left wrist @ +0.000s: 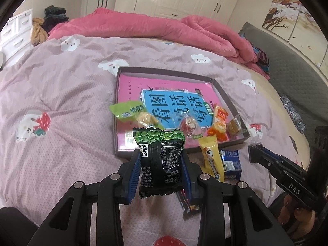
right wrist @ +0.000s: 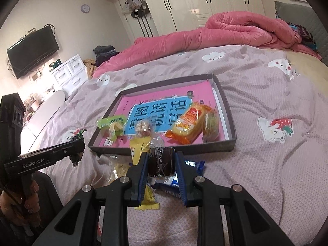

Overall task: Organize snacks
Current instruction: 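Carry the black bag over the tray with the left tool while the right tool carries the brown packet there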

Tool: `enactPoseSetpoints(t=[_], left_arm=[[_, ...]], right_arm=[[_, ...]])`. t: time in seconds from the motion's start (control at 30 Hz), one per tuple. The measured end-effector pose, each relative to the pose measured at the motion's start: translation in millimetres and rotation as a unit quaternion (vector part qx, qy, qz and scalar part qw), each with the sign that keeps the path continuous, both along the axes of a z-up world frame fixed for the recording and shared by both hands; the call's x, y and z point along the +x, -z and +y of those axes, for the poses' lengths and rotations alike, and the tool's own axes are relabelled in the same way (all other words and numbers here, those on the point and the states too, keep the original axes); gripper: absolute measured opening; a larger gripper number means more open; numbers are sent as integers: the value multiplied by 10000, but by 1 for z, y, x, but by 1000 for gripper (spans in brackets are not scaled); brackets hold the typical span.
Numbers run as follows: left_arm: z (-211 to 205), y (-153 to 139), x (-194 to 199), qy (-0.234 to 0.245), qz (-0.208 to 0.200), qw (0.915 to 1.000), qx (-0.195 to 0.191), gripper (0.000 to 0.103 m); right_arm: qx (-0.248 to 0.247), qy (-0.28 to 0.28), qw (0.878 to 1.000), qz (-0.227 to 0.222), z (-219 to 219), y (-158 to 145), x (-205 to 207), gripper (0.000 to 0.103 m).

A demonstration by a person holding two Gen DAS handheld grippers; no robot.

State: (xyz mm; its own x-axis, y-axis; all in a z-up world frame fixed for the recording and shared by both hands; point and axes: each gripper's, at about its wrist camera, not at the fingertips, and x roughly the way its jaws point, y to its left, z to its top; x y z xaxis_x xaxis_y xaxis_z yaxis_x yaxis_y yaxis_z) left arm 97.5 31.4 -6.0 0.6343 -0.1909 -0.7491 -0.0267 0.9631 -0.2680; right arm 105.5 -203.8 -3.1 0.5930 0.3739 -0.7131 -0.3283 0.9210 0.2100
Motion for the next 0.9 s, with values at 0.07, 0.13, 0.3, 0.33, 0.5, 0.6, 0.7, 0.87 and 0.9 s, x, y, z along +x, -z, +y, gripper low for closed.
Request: enactPoseSetpoints(t=[0.07,0.13,0.3,0.33,0.5,0.6,0.7,0.87,0.9], left_arm=[[-1,-1,3,-5,-25,10000,28,37],[-2,-3,5,-5,-53,10000,31,37],[-3,-5,14,-22,-112,9999,47,37],[-4,-5,16,-24,-124,9999,36,37],[-6,-7,26,-29,-172,9998,16,37],[-8,-6,31,-11,-182,9998,40,37],[-10,-3,37,3,-166,9999,38,37],[-16,0,44,23,-170,9998,60,37],[-17,1,46,31,-165,9998,67,37]], right_arm=[[7,13,10000,-33,-1,-2,2,27],[10,26,10000,-55,-1,-3,4,27],[-8,73,9999,-148,-3,-6,12,27],[-9,88,9998,-157,-3,-7,13,27],[41,166,9997,-169,-8,-7,23,27],[61,185,9996,-187,-9,-8,28,27],[87,201,9995,-227,-10,-9,32,27],[126,235,9992,-292,-13,-12,40,27],[141,236,9992,-291,-13,-12,41,27]])
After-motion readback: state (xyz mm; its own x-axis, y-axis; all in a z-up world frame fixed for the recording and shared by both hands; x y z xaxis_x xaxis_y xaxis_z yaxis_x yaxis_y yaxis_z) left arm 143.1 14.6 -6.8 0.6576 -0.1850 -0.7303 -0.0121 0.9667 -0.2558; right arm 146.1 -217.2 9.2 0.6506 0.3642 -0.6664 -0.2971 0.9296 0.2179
